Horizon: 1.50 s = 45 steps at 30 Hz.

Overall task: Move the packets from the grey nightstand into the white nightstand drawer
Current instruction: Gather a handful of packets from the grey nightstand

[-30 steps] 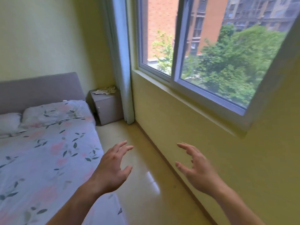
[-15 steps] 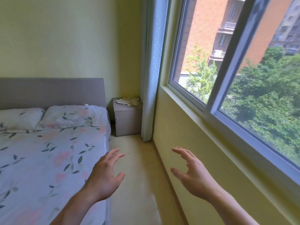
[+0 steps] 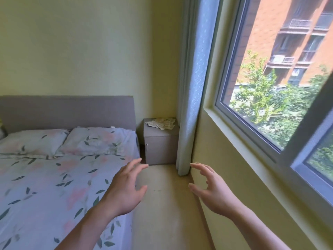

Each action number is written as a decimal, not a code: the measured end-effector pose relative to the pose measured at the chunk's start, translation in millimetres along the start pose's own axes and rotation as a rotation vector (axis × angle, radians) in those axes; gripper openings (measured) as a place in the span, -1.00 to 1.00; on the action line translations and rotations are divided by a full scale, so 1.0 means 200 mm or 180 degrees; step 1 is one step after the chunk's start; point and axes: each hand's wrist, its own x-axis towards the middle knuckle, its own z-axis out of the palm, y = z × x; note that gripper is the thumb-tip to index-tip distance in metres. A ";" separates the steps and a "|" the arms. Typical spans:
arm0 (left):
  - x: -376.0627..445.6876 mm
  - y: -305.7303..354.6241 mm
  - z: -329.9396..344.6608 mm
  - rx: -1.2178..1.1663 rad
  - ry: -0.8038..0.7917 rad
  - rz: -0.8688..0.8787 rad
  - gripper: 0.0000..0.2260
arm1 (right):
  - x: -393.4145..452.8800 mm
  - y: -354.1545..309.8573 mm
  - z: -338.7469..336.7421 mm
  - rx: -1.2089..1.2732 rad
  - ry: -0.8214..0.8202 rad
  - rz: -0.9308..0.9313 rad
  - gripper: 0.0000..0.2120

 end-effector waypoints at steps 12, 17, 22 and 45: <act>1.19 -0.22 0.04 -0.0077 0.0294 -0.0571 -0.52 | 1.49 0.29 -0.17 -0.0064 -0.0361 -0.0389 -0.43; 1.44 -0.50 -0.02 -0.0087 0.0491 -0.1010 -0.50 | 2.05 0.20 0.00 0.0040 -0.0703 -0.0668 -0.42; 1.81 -0.86 -0.04 -0.0098 0.0550 -0.1324 -0.51 | 2.60 0.17 0.21 0.0071 -0.0930 -0.0739 -0.42; 4.33 -1.69 0.47 -0.0302 -0.0705 -0.0799 -0.47 | 4.66 0.86 0.45 0.0200 -0.0742 0.0576 -0.43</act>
